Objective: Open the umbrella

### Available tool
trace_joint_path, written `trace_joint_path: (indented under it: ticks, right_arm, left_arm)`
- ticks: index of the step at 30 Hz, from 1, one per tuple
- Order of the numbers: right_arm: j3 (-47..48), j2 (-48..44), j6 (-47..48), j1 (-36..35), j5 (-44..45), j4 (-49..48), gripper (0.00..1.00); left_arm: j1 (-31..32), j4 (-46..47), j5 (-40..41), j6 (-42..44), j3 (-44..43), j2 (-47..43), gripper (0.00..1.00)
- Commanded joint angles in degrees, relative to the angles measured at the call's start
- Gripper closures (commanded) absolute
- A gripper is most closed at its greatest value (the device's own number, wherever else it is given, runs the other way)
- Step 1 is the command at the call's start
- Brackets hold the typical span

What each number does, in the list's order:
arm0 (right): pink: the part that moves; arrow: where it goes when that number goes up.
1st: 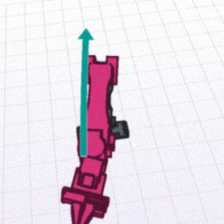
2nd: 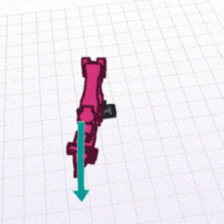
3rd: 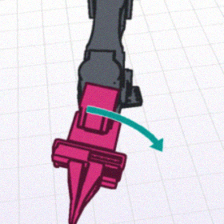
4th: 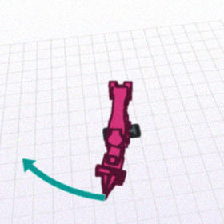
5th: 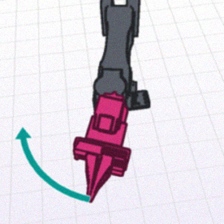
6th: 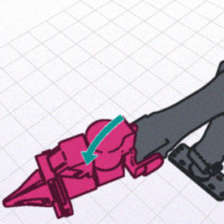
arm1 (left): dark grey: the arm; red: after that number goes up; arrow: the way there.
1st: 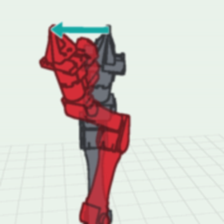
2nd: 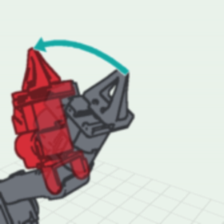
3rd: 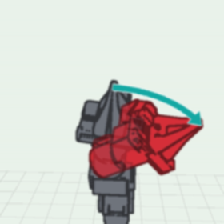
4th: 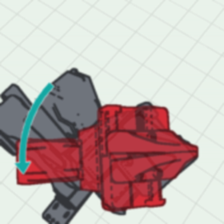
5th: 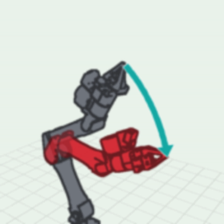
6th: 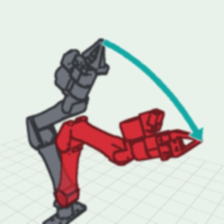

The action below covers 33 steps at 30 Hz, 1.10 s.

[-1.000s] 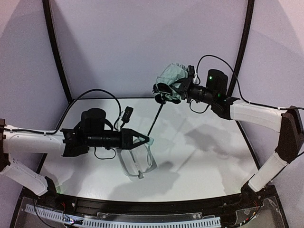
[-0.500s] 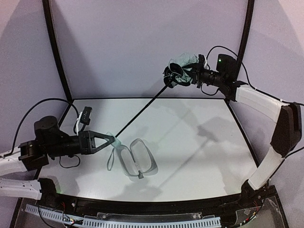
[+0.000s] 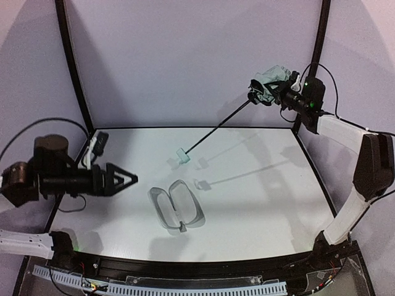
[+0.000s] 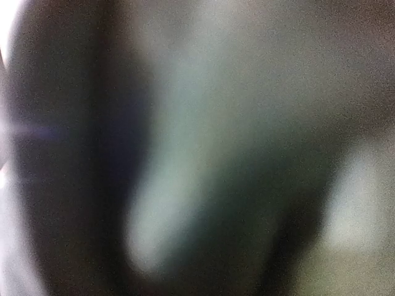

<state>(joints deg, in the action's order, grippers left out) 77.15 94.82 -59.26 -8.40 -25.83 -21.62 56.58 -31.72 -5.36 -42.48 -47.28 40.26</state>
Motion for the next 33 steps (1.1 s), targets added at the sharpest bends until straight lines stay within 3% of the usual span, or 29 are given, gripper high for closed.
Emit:
trace_joint_path:
  ticks: [1, 6, 11, 15, 19, 21, 23, 24, 25, 27, 33]
  right_arm:
    - [-5.9, -5.1, 2.9, -7.1, -1.6, -8.8, 1.0]
    - [-9.1, -5.8, -1.5, -11.6, -4.8, -13.6, 1.0]
    - [-10.2, -8.2, -0.8, -15.6, -5.2, -13.2, 1.0]
    - [-11.8, -9.9, -0.9, -17.0, -4.8, -13.9, 1.0]
    - [-12.3, -10.4, -2.9, -17.3, -6.7, -16.4, 1.0]
    - [-12.7, -10.7, -3.7, -17.5, -7.3, -17.2, 1.0]
    - [-13.5, -10.9, -3.9, -17.6, -7.4, -18.6, 1.0]
    - [-13.8, -11.0, -3.8, -17.6, -7.3, -18.6, 1.0]
    - [-13.8, -11.1, -3.4, -17.6, -7.3, -17.9, 1.0]
    - [-13.5, -11.1, -2.5, -17.6, -7.6, -16.3, 1.0]
    - [-13.6, -11.3, 0.0, -17.5, -6.3, -12.6, 1.0]
  left_arm:
    - [0.0, -10.6, 19.0, 12.1, -16.0, 9.0, 0.01]
    - [0.0, 0.1, 7.7, 20.9, -24.5, 26.1, 0.01]
    - [-0.1, -2.7, 5.6, 24.4, -35.6, 41.5, 0.01]
    - [0.0, -1.7, 0.2, 24.6, -38.4, 48.6, 0.01]
    - [-0.1, -1.0, 1.7, 24.0, -38.5, 52.3, 0.09]
    - [-0.1, -1.2, 2.6, 23.8, -38.2, 52.6, 0.19]
    - [-0.1, -0.5, 2.9, 23.4, -37.6, 52.3, 0.59]
    - [-0.1, 0.0, 3.1, 23.1, -36.8, 52.0, 0.86]
    - [-0.1, 1.1, 3.4, 22.7, -36.0, 51.6, 0.94]
    - [-0.1, 2.9, 4.2, 22.0, -34.2, 50.4, 0.98]
    - [-0.1, 5.5, 13.5, 18.2, -29.5, 45.9, 0.99]
